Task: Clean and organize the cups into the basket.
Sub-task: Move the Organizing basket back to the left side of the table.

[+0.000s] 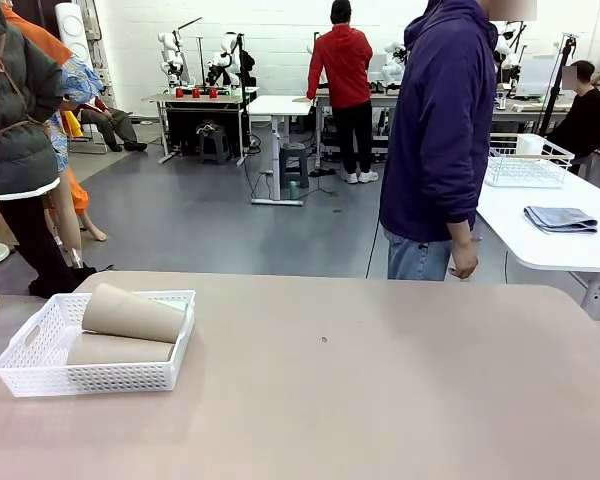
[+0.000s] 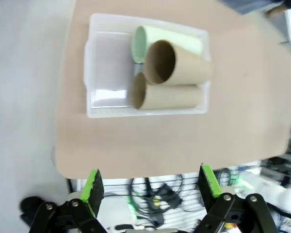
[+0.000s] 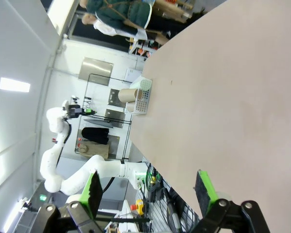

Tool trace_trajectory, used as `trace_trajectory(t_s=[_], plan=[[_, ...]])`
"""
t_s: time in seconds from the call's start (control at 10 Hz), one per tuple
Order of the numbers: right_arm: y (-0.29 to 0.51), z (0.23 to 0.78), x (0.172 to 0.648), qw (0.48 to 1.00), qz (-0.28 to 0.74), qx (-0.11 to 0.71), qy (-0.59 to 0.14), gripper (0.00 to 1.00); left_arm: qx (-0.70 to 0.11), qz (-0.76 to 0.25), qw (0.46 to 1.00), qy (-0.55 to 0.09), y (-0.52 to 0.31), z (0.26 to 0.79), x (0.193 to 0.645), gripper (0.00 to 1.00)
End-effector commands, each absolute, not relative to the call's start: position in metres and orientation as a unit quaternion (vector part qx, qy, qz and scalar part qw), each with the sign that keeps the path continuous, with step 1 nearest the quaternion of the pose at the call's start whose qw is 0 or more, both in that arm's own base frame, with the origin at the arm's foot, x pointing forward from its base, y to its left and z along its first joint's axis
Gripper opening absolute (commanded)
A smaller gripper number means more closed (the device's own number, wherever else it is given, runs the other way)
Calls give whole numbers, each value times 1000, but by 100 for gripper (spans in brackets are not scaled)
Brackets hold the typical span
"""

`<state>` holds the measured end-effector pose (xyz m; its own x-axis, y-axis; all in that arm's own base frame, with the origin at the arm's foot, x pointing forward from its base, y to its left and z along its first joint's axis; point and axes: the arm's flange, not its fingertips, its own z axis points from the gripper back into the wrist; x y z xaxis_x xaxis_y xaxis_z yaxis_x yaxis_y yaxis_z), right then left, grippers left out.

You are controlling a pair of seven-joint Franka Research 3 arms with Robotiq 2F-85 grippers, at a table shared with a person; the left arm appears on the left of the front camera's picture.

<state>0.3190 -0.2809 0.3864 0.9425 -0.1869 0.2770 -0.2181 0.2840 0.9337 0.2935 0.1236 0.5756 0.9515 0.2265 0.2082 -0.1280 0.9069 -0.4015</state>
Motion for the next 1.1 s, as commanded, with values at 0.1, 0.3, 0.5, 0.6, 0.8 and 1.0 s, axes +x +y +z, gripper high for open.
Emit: trace_trajectory(t_s=[0.1, 0.3, 0.5, 0.6, 0.8, 1.0], plan=[[-281, 387, 318, 784, 8, 598, -168, 100, -352, 119, 916, -151, 193, 593, 275, 100], [-281, 387, 318, 784, 8, 598, -168, 100, -392, 154, 893, -161, 240, 583, 260, 100], [-281, 387, 318, 784, 8, 598, -168, 100, -419, 187, 872, -170, 285, 562, 244, 100], [-281, 387, 318, 784, 8, 598, -168, 100, -437, 193, 861, -175, 301, 551, 237, 100], [-281, 387, 318, 784, 8, 598, -168, 100, -476, 198, 840, -168, 319, 528, 232, 100], [-281, 387, 318, 784, 8, 598, -168, 100, -498, 206, 829, -148, 327, 501, 231, 100]])
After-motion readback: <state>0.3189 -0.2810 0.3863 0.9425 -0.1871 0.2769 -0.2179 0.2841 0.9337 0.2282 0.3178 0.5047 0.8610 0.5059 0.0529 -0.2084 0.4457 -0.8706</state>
